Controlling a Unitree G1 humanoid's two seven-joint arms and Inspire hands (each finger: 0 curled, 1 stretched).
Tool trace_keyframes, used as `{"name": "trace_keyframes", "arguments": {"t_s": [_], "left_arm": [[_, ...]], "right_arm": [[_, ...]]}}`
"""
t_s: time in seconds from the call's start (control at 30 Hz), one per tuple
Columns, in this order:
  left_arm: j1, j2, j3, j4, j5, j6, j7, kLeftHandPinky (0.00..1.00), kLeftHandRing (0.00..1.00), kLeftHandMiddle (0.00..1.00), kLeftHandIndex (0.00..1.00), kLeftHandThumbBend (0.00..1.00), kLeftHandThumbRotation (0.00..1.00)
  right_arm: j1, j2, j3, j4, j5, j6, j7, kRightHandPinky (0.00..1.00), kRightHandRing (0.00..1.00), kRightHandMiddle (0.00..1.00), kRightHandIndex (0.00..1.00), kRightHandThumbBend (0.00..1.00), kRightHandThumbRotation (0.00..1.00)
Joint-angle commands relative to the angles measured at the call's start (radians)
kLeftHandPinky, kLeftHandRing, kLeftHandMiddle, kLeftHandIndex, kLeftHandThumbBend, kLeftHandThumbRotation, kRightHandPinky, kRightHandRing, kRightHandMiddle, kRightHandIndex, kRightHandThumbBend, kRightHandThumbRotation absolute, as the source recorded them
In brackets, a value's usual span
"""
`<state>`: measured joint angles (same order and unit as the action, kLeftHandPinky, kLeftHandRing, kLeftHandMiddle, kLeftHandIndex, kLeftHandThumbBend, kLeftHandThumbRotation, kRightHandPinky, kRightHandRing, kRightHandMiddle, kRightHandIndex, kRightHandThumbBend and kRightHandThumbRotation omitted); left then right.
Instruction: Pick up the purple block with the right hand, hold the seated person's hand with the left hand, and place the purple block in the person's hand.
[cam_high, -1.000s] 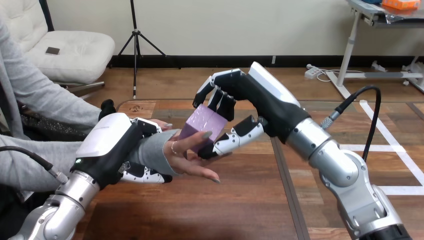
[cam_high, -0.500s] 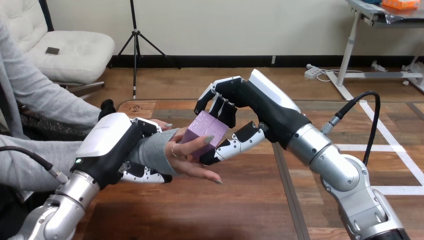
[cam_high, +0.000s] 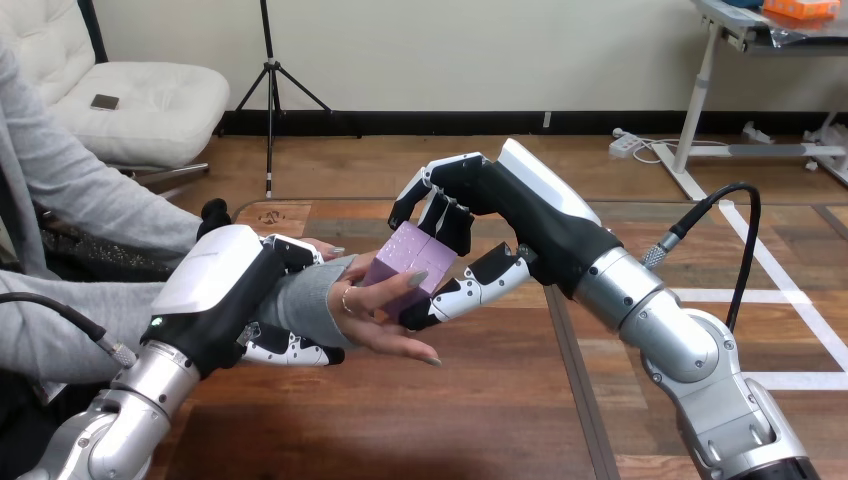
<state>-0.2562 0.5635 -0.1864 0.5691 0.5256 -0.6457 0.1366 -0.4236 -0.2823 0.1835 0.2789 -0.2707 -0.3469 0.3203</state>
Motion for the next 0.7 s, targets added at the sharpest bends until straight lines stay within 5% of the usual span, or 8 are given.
{"name": "trace_keyframes", "arguments": {"t_s": [0.0, 0.67], "left_arm": [[-0.054, -0.017, 0.015, -0.059, -0.001, -0.014, 0.026, 0.25, 0.30, 0.35, 0.36, 0.75, 0.00], [-0.042, -0.016, 0.015, -0.084, 0.005, 0.005, 0.021, 0.25, 0.30, 0.35, 0.36, 0.75, 0.00]], "right_arm": [[-0.024, -0.015, -0.014, -0.040, 0.020, -0.010, 0.003, 0.31, 0.35, 0.39, 0.41, 0.81, 0.00], [-0.018, -0.014, -0.023, -0.025, 0.025, 0.013, 0.007, 0.31, 0.35, 0.39, 0.42, 0.81, 0.00]]}}
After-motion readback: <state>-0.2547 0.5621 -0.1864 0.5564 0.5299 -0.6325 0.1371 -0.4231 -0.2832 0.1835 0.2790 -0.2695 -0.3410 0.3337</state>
